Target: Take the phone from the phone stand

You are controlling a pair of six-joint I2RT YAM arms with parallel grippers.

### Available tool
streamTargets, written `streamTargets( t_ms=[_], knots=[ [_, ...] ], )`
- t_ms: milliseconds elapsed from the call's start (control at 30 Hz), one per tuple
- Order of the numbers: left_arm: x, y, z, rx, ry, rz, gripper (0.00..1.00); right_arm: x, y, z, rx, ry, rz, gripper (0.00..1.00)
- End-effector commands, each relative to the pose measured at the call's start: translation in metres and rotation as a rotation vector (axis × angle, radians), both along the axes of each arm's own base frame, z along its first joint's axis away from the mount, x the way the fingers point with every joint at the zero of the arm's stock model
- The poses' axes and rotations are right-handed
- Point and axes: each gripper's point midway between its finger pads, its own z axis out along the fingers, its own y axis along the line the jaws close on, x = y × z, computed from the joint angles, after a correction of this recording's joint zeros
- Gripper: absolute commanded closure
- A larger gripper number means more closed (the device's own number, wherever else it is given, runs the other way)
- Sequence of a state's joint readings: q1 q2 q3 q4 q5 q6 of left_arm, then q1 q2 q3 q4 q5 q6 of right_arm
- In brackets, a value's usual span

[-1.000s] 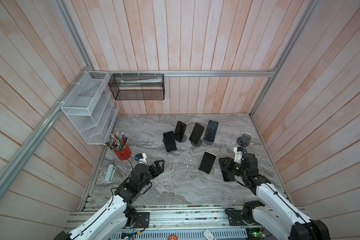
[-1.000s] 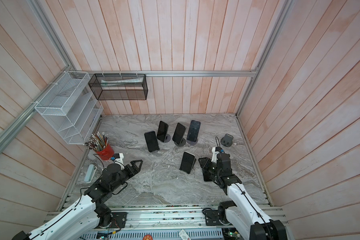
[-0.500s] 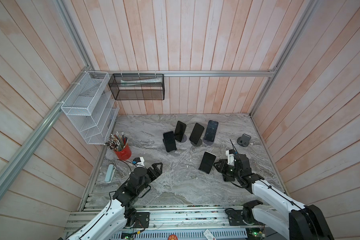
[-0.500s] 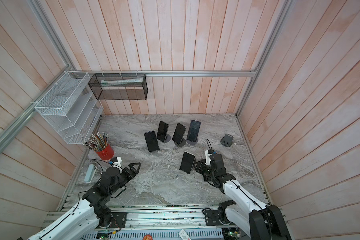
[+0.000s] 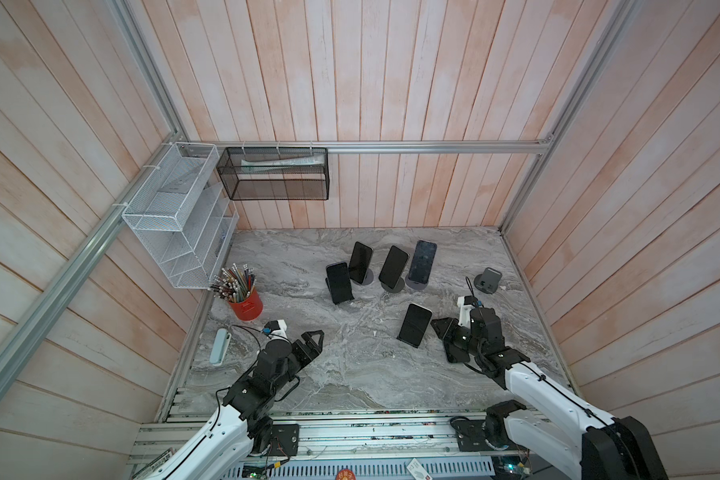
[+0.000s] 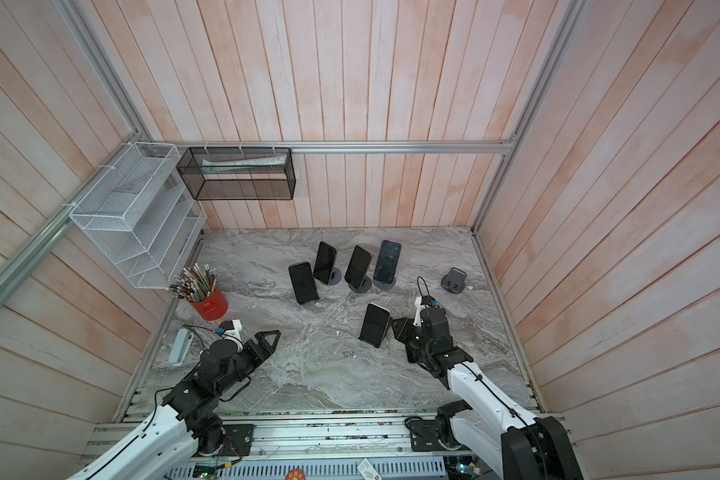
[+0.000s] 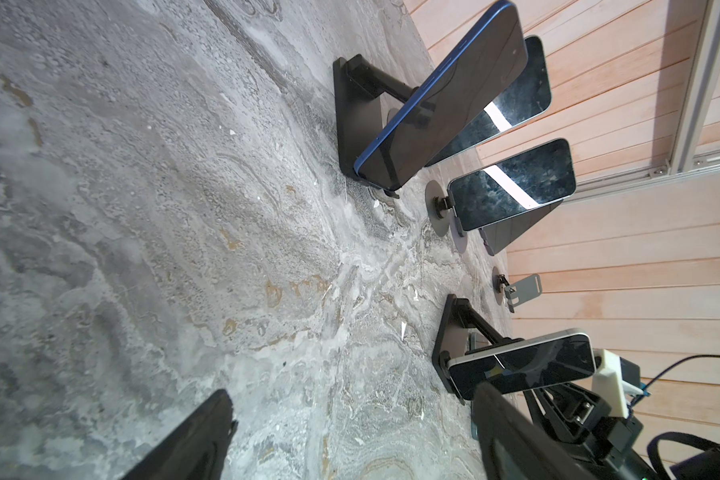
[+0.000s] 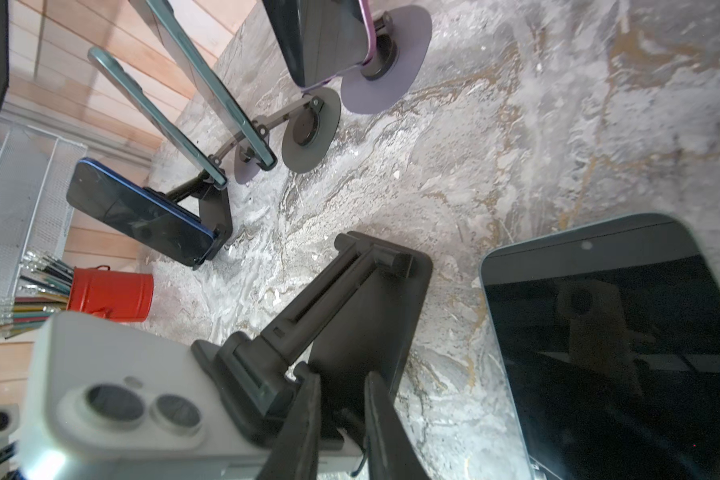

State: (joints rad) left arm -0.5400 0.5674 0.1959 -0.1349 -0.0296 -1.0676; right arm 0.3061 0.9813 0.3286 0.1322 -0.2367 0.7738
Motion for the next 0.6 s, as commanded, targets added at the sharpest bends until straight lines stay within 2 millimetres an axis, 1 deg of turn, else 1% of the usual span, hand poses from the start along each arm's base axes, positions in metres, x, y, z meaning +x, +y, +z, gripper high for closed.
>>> streamTargets(
  t_ms=[0,100,167,300,367,567],
  knots=[
    [0.002,-0.007,0.004,-0.011,-0.01,-0.024,0.08,0.007,-0.008,-0.003,-0.013,-0.013,-0.059,0.84],
    [0.005,-0.011,0.003,-0.009,0.001,-0.041,0.08,0.013,-0.005,-0.011,-0.022,0.016,-0.041,0.92],
    [0.006,-0.014,0.002,-0.015,0.012,-0.048,0.08,0.017,-0.004,-0.02,-0.041,0.035,-0.031,1.0],
    [0.011,-0.022,0.006,-0.074,-0.008,-0.05,0.08,0.017,0.001,-0.039,-0.047,0.056,0.011,1.0],
    [0.013,-0.024,0.009,-0.083,-0.015,-0.057,0.08,0.019,0.003,-0.043,-0.047,0.064,0.014,1.0],
    [0.015,-0.032,0.011,-0.1,-0.007,-0.077,0.08,0.029,-0.003,-0.055,-0.105,0.105,-0.005,1.0]
  ],
)
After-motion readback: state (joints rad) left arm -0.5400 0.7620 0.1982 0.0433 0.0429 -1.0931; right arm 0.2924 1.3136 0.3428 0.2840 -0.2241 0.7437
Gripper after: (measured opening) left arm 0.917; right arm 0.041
